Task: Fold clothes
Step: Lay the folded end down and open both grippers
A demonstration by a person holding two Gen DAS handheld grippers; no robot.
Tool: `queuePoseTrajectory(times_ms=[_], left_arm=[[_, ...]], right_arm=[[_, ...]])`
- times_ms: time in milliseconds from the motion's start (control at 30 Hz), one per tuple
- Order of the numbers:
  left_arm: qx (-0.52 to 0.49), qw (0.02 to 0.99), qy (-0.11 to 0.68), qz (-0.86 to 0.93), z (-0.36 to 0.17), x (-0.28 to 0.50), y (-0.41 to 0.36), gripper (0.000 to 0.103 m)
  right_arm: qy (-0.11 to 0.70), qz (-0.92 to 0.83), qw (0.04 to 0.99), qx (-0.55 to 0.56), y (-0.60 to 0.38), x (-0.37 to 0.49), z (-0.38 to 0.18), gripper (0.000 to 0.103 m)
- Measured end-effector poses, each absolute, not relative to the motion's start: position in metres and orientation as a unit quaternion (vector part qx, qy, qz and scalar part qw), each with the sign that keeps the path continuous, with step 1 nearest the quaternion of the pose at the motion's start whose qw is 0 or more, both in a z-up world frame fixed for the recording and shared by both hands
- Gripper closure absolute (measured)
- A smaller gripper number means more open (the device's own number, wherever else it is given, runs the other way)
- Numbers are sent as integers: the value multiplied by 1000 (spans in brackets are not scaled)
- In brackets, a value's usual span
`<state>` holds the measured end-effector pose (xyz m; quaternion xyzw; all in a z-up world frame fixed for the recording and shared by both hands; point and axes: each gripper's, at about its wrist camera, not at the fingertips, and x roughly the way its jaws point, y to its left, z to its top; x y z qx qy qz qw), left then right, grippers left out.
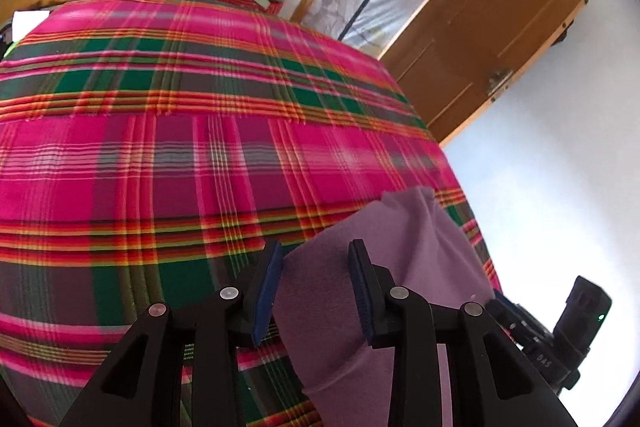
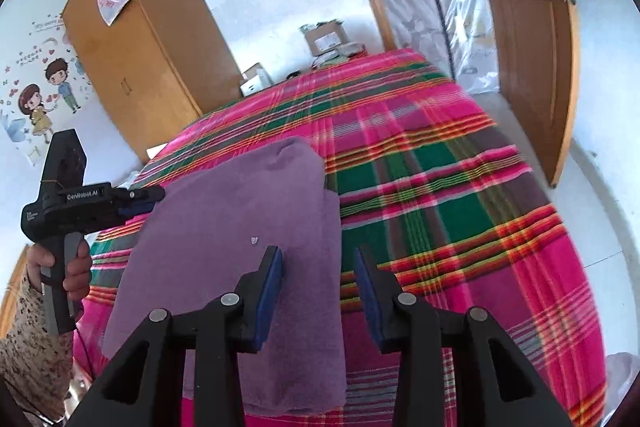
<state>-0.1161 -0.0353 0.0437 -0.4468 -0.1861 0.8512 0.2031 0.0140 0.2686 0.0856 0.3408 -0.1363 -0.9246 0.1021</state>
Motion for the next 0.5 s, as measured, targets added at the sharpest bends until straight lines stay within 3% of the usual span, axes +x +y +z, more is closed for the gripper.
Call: queuePoseTrajectory(times_ms=[100,233,500], left_arm=[[-448,217,-192,846,41,-118,-38,69],[-451,232,-195,840,38,-123,-42,88],[-440,234,-210,841,38,-126,-50,91]], right_arm=[[-120,-934,115,316,256,22,101,64],[-91,-932,163,312,223,23,112,64],[-24,-907,246,342,160,26,97,64]])
